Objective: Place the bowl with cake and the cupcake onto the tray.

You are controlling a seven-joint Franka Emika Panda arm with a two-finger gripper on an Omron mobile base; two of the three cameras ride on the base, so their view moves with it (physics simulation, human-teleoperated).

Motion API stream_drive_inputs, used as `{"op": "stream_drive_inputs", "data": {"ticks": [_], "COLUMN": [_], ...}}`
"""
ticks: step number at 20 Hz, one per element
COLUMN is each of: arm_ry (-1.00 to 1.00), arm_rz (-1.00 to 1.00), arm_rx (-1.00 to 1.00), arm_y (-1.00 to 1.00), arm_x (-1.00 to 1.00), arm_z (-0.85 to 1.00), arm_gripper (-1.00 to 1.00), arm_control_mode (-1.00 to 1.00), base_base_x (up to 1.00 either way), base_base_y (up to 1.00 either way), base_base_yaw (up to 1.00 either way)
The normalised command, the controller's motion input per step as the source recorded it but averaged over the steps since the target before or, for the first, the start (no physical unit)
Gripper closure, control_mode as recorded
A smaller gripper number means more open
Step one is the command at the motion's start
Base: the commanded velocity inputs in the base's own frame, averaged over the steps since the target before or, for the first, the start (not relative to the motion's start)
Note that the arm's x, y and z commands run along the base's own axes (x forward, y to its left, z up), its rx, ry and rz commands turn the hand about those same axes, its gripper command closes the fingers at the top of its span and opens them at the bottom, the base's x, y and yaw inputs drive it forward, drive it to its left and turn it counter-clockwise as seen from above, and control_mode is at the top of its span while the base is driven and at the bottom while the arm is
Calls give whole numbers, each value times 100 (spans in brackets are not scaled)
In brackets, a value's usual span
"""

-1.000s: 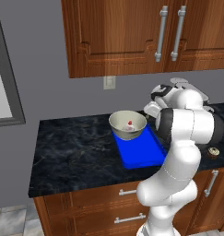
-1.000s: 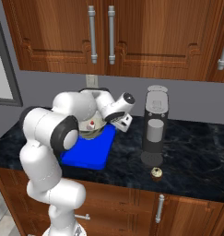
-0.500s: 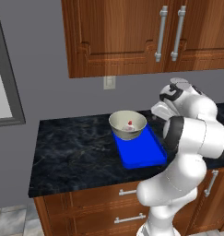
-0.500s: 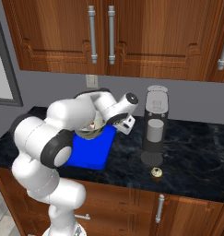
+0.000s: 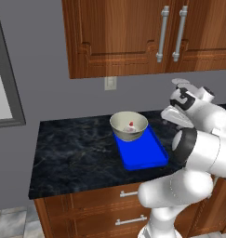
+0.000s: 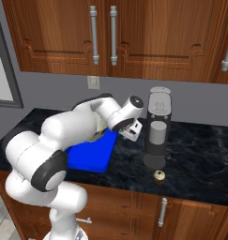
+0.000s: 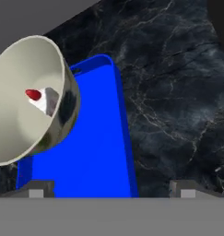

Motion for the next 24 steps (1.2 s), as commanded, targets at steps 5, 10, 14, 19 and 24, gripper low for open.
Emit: {"op": "stream_drive_inputs", "data": {"ticks": [5,10,14,19,24], "arm_ry": [17,27,25,13,5], "arm_rz": [-1,-7,-10,-3,0], "arm_rx": [-12,-13,-13,-10,-8], "arm_y": [-25,-34,-41,-45,-44], "arm_x": [-25,-14,-7,-8,-11], "arm_z": [0,-2,-5,-10,-16], "arm_gripper": [-100,-100,-100,-100,-100], "arm_control_mode": [-100,-100,-100,-100,-100], "base_base_x": [0,0,0,0,0], "base_base_y": [0,0,0,0,0], "base_base_yaw": [0,0,0,0,0]}}
